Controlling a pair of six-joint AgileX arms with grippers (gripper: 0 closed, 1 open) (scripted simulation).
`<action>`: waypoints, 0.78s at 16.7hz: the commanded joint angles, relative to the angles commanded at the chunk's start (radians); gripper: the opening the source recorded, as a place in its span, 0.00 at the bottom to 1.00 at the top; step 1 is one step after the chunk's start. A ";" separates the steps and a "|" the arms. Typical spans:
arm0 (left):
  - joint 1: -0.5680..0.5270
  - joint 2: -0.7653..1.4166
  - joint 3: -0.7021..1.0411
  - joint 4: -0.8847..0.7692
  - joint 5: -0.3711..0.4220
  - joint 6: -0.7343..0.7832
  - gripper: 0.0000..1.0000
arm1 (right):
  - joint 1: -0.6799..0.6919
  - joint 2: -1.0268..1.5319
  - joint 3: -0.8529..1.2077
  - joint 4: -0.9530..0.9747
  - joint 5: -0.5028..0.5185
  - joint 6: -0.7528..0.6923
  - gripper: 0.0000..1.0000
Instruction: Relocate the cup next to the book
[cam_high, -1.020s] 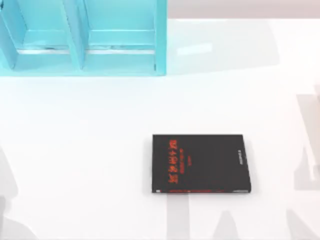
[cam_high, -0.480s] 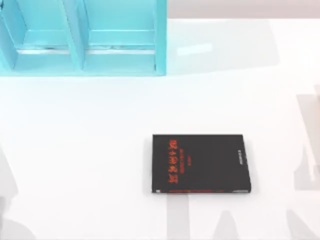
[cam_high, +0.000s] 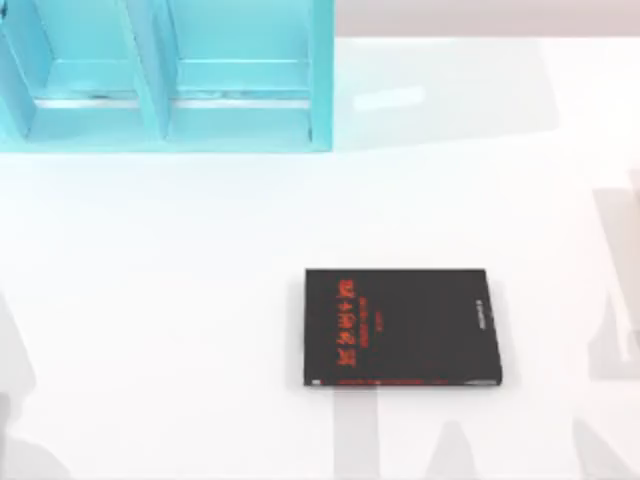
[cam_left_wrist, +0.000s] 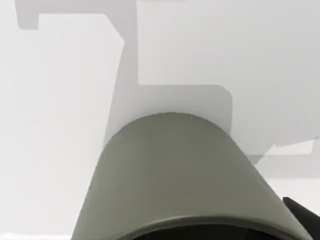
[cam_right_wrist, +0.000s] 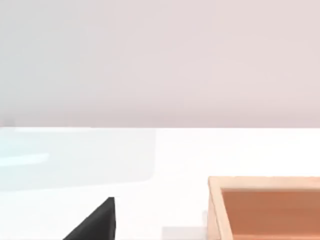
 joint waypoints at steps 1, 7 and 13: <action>0.001 -0.006 0.010 -0.012 0.000 0.000 0.00 | 0.000 0.000 0.000 0.000 0.000 0.000 1.00; -0.001 -0.057 0.097 -0.167 0.000 0.000 0.00 | 0.000 0.000 0.000 0.000 0.000 0.000 1.00; 0.000 -0.071 0.120 -0.197 0.000 -0.002 0.00 | 0.000 0.000 0.000 0.000 0.000 0.000 1.00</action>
